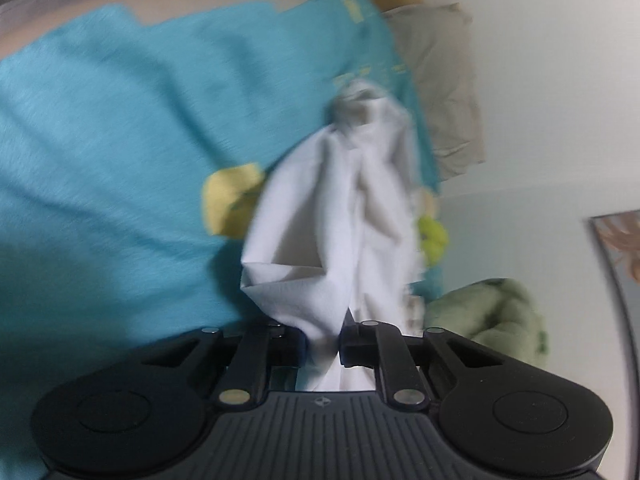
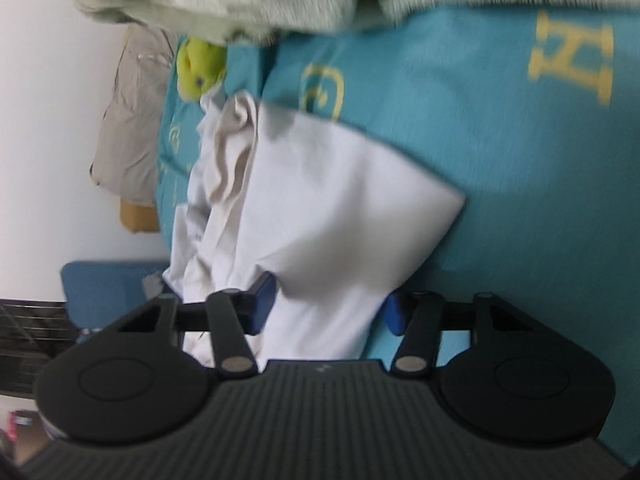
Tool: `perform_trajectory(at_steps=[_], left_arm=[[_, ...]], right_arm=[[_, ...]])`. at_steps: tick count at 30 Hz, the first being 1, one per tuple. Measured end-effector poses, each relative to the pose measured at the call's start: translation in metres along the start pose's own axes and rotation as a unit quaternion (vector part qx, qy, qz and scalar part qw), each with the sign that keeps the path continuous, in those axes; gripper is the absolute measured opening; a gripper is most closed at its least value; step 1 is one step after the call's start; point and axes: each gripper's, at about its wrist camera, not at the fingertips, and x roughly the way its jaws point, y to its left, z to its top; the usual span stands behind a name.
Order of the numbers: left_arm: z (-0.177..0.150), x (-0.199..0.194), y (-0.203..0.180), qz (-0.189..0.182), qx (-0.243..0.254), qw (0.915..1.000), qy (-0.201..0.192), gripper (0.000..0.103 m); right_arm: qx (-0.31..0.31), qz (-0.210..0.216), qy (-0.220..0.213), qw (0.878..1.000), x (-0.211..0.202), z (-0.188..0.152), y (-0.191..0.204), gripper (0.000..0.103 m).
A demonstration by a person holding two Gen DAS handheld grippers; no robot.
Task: Fold clothes
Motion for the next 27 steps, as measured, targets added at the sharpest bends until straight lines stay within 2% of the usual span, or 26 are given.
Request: perform_trajectory(at_steps=[1,3,4,6,9,13,21,27], left_arm=[[-0.001,-0.004,-0.005,-0.010,0.011,0.9999,-0.005,0.013],[-0.004,-0.011,-0.017,-0.019,0.041,0.9988,-0.015,0.013],[-0.006,-0.015,-0.023,-0.021,0.055,0.9980,-0.022,0.012],[-0.007,-0.023,-0.029,-0.028,0.065,0.9970,-0.030,0.011],[-0.004,-0.038,-0.040,-0.035,0.065,0.9967,-0.035,0.009],[0.000,-0.072,-0.062,-0.042,0.075,0.9955,-0.040,0.009],[-0.031,-0.141,-0.131,-0.035,0.115,0.9915,-0.051,0.009],[-0.073,-0.213,-0.142,-0.002,0.116,0.9924,-0.041,0.009]], right_arm=[[-0.010,-0.008,-0.004,1.000,-0.002,0.002,0.001,0.035],[-0.031,-0.022,-0.012,0.999,-0.006,0.005,0.003,0.011],[-0.049,-0.017,-0.019,0.998,-0.011,0.005,0.008,0.009],[-0.084,-0.006,-0.035,0.996,-0.020,0.006,0.017,0.008],[-0.113,0.035,-0.058,0.991,-0.042,0.010,0.037,0.008],[-0.152,0.070,-0.064,0.984,-0.080,0.018,0.061,0.007],[-0.181,0.086,-0.054,0.978,-0.161,0.011,0.083,0.007],[-0.195,0.079,-0.025,0.977,-0.212,-0.011,0.065,0.007]])
